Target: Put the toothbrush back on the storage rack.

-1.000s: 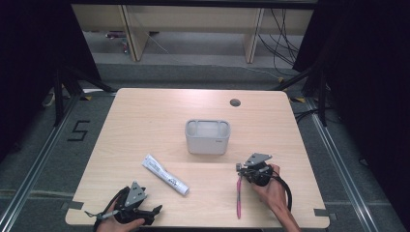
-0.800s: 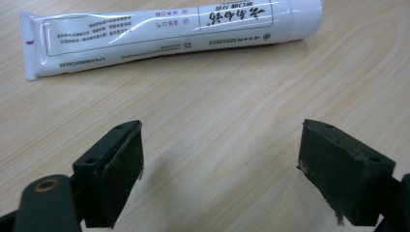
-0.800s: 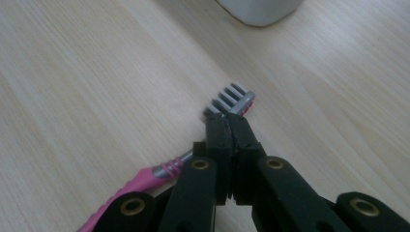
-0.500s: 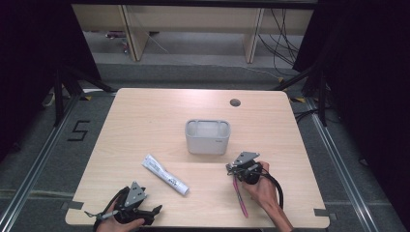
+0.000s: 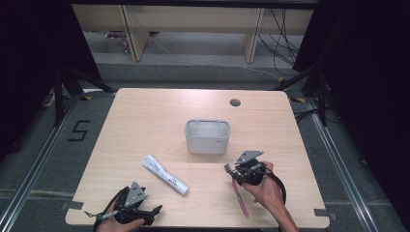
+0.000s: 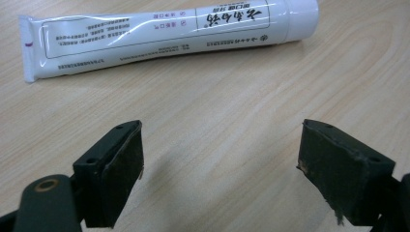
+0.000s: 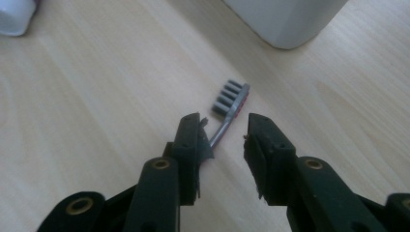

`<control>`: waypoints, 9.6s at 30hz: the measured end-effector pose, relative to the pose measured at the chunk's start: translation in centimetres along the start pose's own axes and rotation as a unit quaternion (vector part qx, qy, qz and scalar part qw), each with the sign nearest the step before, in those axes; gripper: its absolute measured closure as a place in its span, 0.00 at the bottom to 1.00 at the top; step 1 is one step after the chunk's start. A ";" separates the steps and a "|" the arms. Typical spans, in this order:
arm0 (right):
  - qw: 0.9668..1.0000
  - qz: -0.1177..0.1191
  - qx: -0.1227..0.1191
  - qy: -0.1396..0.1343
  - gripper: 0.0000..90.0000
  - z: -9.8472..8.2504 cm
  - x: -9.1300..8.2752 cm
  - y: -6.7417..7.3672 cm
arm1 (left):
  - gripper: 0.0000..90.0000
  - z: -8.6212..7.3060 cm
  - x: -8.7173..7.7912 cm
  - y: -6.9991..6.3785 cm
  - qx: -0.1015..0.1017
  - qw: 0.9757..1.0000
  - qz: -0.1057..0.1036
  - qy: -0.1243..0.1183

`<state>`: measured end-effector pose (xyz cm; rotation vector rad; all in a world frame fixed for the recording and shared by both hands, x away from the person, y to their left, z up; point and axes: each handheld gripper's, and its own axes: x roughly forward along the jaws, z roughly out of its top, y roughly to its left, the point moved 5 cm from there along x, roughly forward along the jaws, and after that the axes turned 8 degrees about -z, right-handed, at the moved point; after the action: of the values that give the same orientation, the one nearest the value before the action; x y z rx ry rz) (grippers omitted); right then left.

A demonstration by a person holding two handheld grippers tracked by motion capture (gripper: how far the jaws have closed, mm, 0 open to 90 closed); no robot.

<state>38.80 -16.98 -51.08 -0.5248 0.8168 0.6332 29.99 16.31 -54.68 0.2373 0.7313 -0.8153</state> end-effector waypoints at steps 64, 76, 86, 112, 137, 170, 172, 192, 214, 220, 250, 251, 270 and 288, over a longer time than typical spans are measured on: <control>0.973 0.033 -0.088 0.210 0.91 -0.7 0.5 2.6 | 0.18 0.0 0.1 0.1 -0.003 1.000 0.001 0.001; 0.970 0.043 -0.101 0.215 0.92 -0.2 0.0 2.5 | 0.18 0.0 0.1 0.1 -0.002 1.000 0.000 -0.003; 0.984 0.046 -0.085 0.148 0.93 0.2 -2.6 1.3 | 0.18 0.0 0.0 0.1 -0.001 1.000 0.000 -0.004; 0.998 0.043 -0.016 -0.043 0.93 3.8 -6.8 -2.7 | 0.18 0.0 0.1 0.1 -0.002 1.000 0.000 -0.004; 0.987 0.057 0.043 -0.146 0.93 8.7 -6.5 -4.9 | 0.18 -0.1 0.0 0.2 0.001 1.000 0.003 0.007; 0.965 0.074 0.114 -0.224 0.93 13.8 -5.7 -7.7 | 0.18 0.0 0.0 0.1 -0.002 1.000 0.001 -0.005; 0.965 0.067 0.109 -0.228 0.93 13.9 -5.6 -7.9 | 0.18 -0.1 0.0 0.1 -0.002 1.000 0.001 -0.005; 0.955 0.038 0.142 -0.258 0.93 15.0 -3.6 -9.8 | 0.18 -0.1 0.0 0.3 0.004 1.000 0.004 0.004; 0.950 0.024 0.160 -0.267 0.93 14.7 -0.9 -9.7 | 0.18 0.0 0.0 0.2 -0.005 1.000 0.003 -0.006; 0.950 0.023 0.166 -0.264 0.93 14.2 -0.1 -9.5 | 0.18 0.0 0.0 0.2 -0.005 1.000 0.002 -0.006; 0.949 0.027 0.179 -0.257 0.92 11.3 2.8 -8.7 | 0.18 -0.1 0.0 0.2 -0.002 1.000 0.001 -0.005; 0.949 0.025 0.176 -0.259 0.92 11.3 2.8 -8.8 | 0.18 -0.1 0.0 0.2 -0.002 1.000 0.001 -0.005; 0.955 0.016 0.160 -0.249 0.90 11.0 3.1 -8.6 | 0.18 -0.1 0.0 0.2 0.000 1.000 0.002 -0.001; 0.959 -0.006 0.167 -0.229 0.51 9.8 2.2 -8.5 | 0.18 -0.2 -0.1 0.4 0.004 1.000 0.003 0.007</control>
<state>50.73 -15.90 -45.54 -0.0661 0.4648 0.5611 30.15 16.66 -54.79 0.2531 0.7391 -0.8118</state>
